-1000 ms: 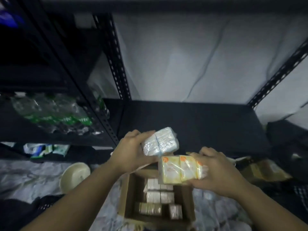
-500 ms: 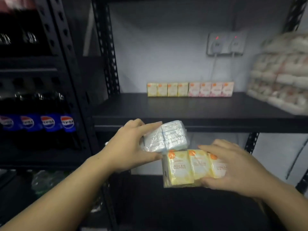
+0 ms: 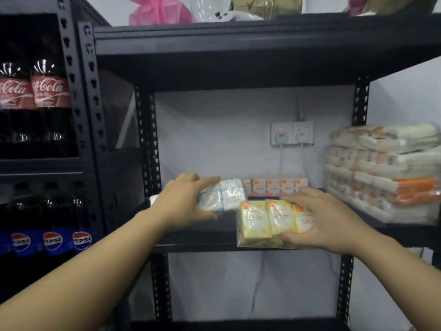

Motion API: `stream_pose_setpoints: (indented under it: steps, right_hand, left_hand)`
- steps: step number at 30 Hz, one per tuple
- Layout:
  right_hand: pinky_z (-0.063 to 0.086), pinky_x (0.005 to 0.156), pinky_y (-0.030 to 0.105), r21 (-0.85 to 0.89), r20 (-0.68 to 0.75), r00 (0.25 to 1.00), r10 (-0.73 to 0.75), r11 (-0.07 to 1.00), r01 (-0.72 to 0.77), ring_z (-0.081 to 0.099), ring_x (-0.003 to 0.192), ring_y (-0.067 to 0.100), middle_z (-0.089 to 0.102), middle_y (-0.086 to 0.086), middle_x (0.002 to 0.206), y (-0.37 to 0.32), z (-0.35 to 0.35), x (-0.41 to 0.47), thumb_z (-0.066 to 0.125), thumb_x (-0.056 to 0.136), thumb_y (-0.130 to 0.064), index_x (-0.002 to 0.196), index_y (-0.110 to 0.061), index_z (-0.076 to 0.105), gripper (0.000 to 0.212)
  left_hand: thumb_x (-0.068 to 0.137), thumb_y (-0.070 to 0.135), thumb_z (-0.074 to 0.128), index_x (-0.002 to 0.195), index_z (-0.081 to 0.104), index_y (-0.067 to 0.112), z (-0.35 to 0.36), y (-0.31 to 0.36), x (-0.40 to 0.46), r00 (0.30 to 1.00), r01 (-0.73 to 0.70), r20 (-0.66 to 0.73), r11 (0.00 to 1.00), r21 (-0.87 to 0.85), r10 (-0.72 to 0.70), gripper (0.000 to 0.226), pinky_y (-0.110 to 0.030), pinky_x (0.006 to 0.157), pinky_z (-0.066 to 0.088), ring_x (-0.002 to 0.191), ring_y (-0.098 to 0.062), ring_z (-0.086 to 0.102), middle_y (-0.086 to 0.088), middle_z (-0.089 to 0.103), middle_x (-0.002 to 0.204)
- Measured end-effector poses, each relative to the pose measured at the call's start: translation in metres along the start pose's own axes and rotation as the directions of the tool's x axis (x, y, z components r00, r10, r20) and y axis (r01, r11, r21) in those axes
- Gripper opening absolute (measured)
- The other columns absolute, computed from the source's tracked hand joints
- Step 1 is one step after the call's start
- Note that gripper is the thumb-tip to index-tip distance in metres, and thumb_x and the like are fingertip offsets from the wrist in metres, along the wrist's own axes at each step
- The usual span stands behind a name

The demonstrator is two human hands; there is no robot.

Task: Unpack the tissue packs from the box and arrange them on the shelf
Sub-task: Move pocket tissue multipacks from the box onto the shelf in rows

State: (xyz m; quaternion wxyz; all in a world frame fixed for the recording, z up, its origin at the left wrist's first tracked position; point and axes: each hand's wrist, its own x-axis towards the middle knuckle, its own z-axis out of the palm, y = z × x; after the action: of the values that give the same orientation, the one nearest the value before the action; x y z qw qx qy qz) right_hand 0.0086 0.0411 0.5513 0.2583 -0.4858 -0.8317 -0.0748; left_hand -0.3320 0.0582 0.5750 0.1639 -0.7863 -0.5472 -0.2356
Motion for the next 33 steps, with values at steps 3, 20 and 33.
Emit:
stream_pose_setpoints:
  steps: [3, 20, 33]
  right_hand:
    - [0.040, 0.103, 0.029, -0.041, 0.024, 0.999, 0.034, 0.999, -0.033, 0.048, 0.113, 0.002, 0.042, -0.032, 0.116, 0.010, 0.014, 0.010, 0.061, 0.057, -0.088, 0.143, -0.048, 0.051, 0.096]
    - [0.045, 0.092, 0.035, -0.169, -0.086, 0.980, 0.182, 0.966, -0.194, 0.049, 0.117, 0.009, 0.041, -0.025, 0.117, 0.035, 0.036, 0.060, 0.060, 0.071, -0.082, 0.149, -0.037, 0.045, 0.092]
    - [0.033, 0.106, 0.038, -0.262, -0.097, 0.982, 0.162, 0.948, -0.183, 0.038, 0.123, 0.014, 0.043, -0.014, 0.129, 0.100, 0.074, 0.091, 0.058, 0.063, -0.093, 0.144, -0.043, 0.042, 0.097]
  left_hand:
    - [0.069, 0.070, 0.074, 0.150, 0.039, 0.051, 0.033, -0.014, 0.006, 1.000, 0.023, 0.005, 0.998, 0.054, -0.024, 0.091, -0.033, 0.093, 0.041, 0.111, -0.015, 0.049, 0.016, 0.043, 0.110]
    - [0.085, 0.072, 0.058, 0.141, 0.053, 0.043, 0.086, -0.054, 0.047, 0.977, -0.208, -0.051, 0.978, -0.034, 0.206, 0.062, -0.031, 0.106, 0.040, 0.125, -0.012, 0.051, 0.015, 0.051, 0.135]
    - [0.092, 0.073, 0.052, 0.152, 0.041, 0.043, 0.121, 0.021, 0.135, 0.973, -0.131, 0.166, 0.979, -0.158, 0.157, 0.068, -0.040, 0.108, 0.046, 0.133, -0.018, 0.052, 0.008, 0.051, 0.149]
